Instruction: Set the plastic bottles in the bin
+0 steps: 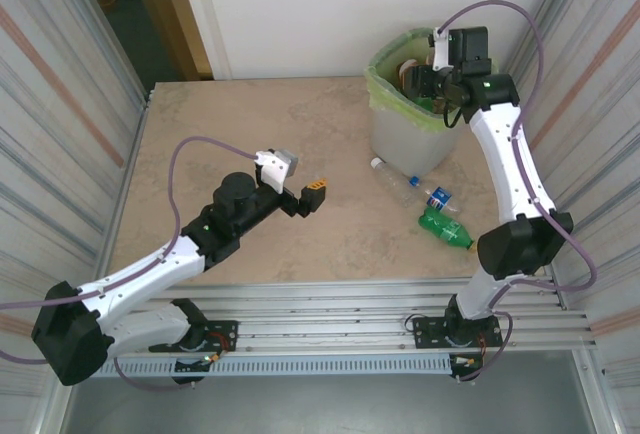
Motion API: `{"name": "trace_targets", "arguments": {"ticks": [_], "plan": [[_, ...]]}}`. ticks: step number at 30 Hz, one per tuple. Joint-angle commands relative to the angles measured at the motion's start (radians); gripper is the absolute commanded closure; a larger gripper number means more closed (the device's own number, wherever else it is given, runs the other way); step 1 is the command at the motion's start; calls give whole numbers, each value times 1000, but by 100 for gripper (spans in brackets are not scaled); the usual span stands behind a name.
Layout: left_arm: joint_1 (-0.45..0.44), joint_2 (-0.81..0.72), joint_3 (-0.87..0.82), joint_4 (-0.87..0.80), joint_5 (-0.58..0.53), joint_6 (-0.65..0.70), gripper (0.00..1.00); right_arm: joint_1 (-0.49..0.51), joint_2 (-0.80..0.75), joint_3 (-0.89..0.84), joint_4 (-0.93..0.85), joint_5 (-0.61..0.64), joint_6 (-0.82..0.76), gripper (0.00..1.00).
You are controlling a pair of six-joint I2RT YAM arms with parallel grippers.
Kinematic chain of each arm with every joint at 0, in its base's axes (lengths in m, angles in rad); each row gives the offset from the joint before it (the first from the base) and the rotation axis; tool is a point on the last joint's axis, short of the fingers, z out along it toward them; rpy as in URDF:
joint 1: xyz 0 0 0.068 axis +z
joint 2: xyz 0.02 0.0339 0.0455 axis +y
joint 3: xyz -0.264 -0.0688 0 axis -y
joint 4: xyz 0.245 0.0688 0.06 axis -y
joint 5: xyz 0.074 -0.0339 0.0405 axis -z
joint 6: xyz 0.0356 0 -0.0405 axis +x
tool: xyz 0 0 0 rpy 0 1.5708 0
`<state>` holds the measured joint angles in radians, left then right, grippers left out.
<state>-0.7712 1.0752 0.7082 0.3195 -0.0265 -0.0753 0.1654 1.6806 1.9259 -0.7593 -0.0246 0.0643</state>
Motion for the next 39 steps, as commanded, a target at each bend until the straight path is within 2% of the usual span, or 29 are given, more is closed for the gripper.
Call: {"name": "trace_targets", "arguments": {"ticks": [1,6,13,16,22,30,39], "plan": [[7,-4,5,21,8,-9,1,6,-32,-14,36,-43,22,38],[7,-6,5,20,6,-9,1,5,5,-16,29,-1,32,55],[8,-10,1,16,5,-12,1,-7,62,-15,9,32,60,64],[9,-12,1,15,1,-9,1,-20,81,-14,-2,29,81,65],[10,-8,1,13,-3,-8,1,-39,98,-12,-16,27,112,62],[11,-3,2,8,-6,-7,1,-43,91,33,-50,37,123,53],[13,-9,0,6,-15,-7,1,-43,-27,45,-71,30,130,42]]}}
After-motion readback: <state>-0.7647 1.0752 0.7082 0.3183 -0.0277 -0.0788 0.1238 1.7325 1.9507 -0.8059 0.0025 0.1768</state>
